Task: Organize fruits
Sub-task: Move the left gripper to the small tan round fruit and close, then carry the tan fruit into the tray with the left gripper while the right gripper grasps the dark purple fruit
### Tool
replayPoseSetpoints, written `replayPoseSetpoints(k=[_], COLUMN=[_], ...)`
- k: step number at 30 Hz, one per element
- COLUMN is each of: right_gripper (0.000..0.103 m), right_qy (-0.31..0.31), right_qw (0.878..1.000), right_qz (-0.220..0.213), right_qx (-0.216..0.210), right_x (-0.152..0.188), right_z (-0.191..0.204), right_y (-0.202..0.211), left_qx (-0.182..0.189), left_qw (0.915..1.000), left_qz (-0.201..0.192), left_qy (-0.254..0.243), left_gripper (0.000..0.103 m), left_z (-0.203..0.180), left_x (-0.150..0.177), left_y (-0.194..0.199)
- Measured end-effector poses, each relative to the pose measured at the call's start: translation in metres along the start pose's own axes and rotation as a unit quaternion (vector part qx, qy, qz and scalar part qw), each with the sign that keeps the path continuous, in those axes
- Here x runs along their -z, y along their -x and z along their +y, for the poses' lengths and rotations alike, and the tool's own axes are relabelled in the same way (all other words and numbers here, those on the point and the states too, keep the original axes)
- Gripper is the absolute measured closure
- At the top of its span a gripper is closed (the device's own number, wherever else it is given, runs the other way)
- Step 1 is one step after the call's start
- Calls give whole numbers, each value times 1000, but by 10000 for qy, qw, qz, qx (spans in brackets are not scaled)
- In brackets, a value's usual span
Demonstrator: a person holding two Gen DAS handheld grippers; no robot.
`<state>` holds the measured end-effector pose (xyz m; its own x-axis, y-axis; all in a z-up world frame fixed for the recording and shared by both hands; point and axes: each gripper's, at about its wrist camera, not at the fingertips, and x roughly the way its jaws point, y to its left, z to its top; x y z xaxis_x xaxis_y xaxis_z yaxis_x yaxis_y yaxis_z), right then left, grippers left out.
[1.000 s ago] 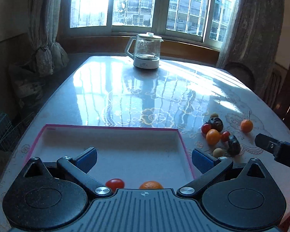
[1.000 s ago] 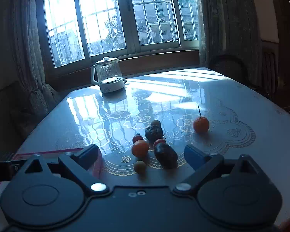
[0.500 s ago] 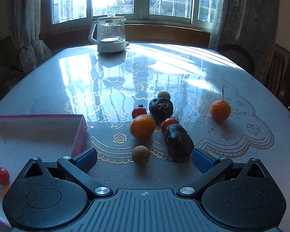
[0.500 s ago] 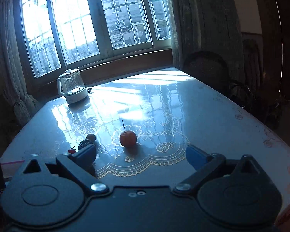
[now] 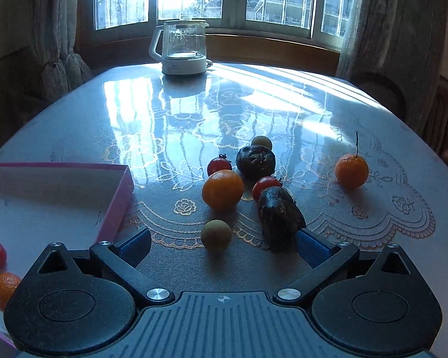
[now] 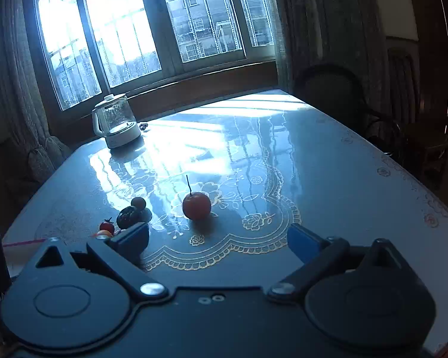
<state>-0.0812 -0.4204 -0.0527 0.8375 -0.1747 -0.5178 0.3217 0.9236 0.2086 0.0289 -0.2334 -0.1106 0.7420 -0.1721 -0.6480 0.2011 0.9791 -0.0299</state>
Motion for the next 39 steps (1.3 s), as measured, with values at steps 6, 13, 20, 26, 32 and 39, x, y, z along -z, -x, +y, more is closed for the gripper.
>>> replayPoseSetpoints(k=[6,13,20,26,32,39], right_gripper=[4,4,4,4,4,4], right_qy=[9,32,-36,-12,-45,-16], right_qw=[10000,9999,9998,9999,9999,9999], right_qz=[69,122,159,109,113,107], right_qx=[-52,-106,-77,-80,-44,-87], right_x=[1,1,1,-2,-2,-3], right_z=[2,5,5,6,5,11], right_y=[-6,-11,-16,-15,-16,-16], left_qx=[63,-128,148,144,86,177], left_qw=[9996,9996,9998,9998,9997,9995], left_qz=[260,185,107,129,180,247], left_qy=[13,158,-127,-105,-169,-88], left_gripper=[24,29,55,67,79,79], left_z=[8,19,4,6,6,9], left_x=[2,-8,-5,-10,-9,-11], left_y=[-10,-21,-18,-20,-19,-14])
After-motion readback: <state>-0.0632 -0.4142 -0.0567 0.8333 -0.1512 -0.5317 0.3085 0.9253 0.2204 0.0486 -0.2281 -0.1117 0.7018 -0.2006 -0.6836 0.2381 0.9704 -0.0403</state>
